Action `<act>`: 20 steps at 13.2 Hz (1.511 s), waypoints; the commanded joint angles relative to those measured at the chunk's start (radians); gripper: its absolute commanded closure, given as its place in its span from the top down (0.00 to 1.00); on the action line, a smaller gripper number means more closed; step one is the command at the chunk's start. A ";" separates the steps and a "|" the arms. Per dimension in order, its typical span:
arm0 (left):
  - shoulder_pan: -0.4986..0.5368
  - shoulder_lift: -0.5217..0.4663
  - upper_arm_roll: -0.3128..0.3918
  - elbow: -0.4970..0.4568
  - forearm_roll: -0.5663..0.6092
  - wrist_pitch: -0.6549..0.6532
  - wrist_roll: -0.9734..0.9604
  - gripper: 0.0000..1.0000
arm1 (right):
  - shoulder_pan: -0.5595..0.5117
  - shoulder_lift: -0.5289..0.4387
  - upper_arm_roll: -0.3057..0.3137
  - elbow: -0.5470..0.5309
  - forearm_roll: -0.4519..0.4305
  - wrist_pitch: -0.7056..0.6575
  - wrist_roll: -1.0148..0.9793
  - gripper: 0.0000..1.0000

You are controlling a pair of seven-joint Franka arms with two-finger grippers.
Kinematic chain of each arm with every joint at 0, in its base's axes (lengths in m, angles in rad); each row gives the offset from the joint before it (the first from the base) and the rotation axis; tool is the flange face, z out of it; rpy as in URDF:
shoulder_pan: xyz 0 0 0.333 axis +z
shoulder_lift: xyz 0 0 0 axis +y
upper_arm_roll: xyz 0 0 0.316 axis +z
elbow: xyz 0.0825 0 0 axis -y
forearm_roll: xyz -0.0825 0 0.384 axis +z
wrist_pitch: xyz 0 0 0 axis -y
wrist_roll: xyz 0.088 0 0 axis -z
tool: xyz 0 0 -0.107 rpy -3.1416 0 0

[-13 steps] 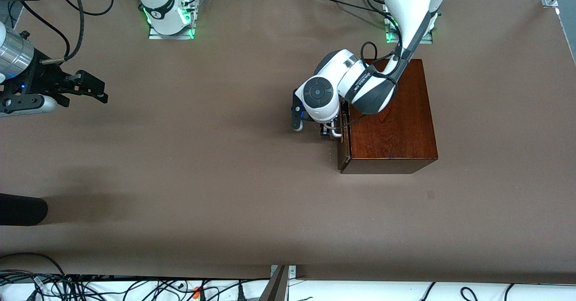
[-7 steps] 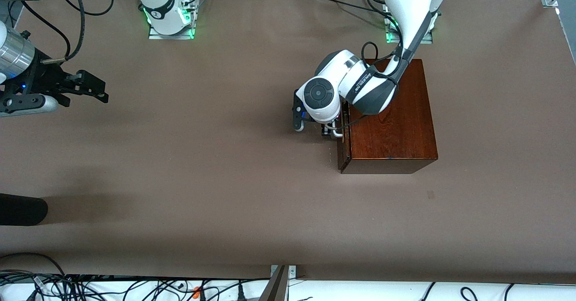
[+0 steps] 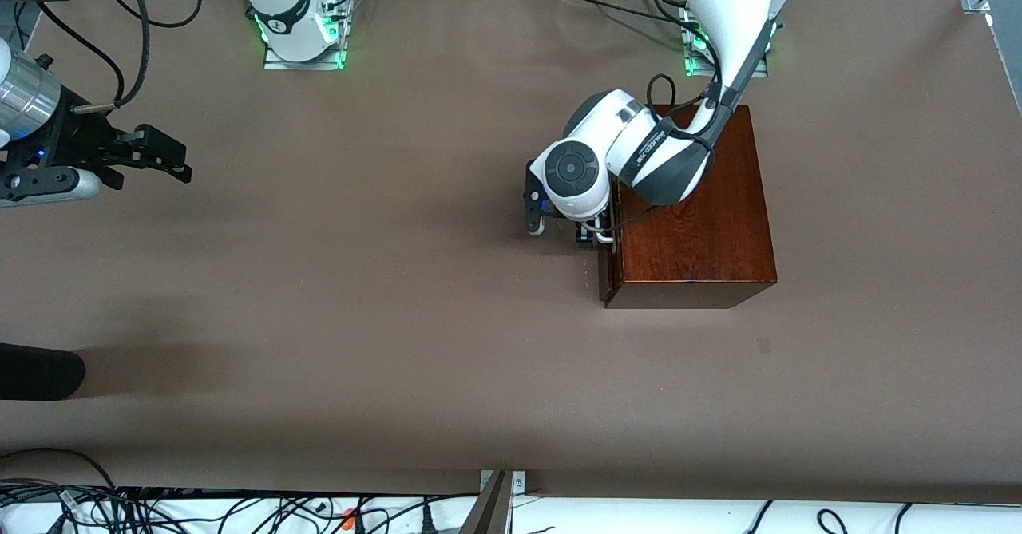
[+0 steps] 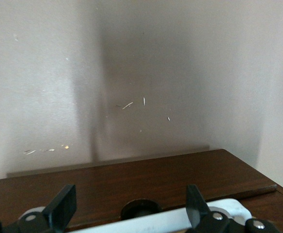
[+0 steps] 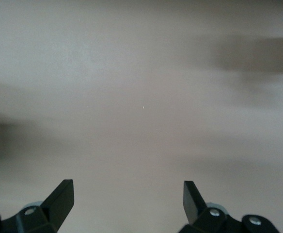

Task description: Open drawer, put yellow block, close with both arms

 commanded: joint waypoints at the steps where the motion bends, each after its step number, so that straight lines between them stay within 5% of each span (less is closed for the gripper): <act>1: 0.002 -0.087 -0.009 0.013 0.024 -0.076 -0.074 1.00 | -0.003 -0.014 0.002 0.004 -0.013 -0.014 0.003 1.00; 6: 0.070 -0.265 0.004 0.076 -0.023 -0.258 -0.410 1.00 | -0.003 -0.014 0.002 0.004 -0.013 -0.016 0.003 1.00; 10: 0.190 -0.281 0.011 0.205 -0.041 -0.433 -0.552 1.00 | -0.003 -0.014 0.002 0.004 -0.037 -0.017 0.003 1.00; 15: 0.291 -0.425 0.121 0.149 -0.067 -0.389 -0.740 1.00 | -0.003 -0.014 0.003 0.004 -0.049 -0.019 0.000 1.00; 17: 0.371 -0.520 0.126 0.020 -0.123 -0.219 -0.875 1.00 | -0.003 -0.014 0.003 0.004 -0.049 -0.019 0.000 1.00; 20: 0.486 -0.624 0.126 -0.105 -0.153 -0.176 -0.954 1.00 | -0.003 -0.014 0.003 0.004 -0.049 -0.019 0.000 1.00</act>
